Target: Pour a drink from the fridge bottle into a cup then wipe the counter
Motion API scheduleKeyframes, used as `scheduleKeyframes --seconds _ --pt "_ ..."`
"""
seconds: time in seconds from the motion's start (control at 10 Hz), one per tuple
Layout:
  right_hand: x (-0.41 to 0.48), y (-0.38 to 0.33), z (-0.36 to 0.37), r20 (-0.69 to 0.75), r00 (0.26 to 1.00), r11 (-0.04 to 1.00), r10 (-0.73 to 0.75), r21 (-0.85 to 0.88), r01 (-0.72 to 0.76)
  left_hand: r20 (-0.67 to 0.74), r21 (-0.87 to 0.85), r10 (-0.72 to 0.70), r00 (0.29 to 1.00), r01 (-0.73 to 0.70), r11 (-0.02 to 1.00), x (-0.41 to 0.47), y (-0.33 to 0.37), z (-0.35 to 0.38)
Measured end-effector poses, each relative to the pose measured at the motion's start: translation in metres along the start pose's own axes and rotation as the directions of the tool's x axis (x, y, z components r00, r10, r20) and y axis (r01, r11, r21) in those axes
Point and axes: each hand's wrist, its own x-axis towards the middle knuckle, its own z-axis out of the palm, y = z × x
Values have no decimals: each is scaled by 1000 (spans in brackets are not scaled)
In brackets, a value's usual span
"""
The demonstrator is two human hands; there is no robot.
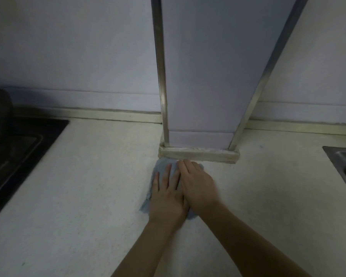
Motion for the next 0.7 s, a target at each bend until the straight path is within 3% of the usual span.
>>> scheduleKeyframes --seconds 0.2,0.3,0.4,0.5,0.6,0.7 --pt "4 0 -32 197 980 998 -5 62 -8 37 12 43 998 -43 999 3 2 -28" --pt "-9 -8 -59 195 979 998 61 -24 -58 164 -50 82 983 -75 996 -3 -1 -39" --pt "-40 -3 -90 198 975 992 99 -94 -82 101 -132 -54 993 67 989 -29 0 -52" --pt "-71 -1 -116 202 971 987 129 -118 -106 -17 -174 -125 992 121 977 -57 7 -81" --pt "-100 -10 -145 210 962 983 175 -93 -159 -80 -132 -111 991 100 986 -80 15 -116" --pt "-134 -29 -173 79 983 978 166 -143 -153 -80 -57 -48 996 43 997 -117 30 -137"
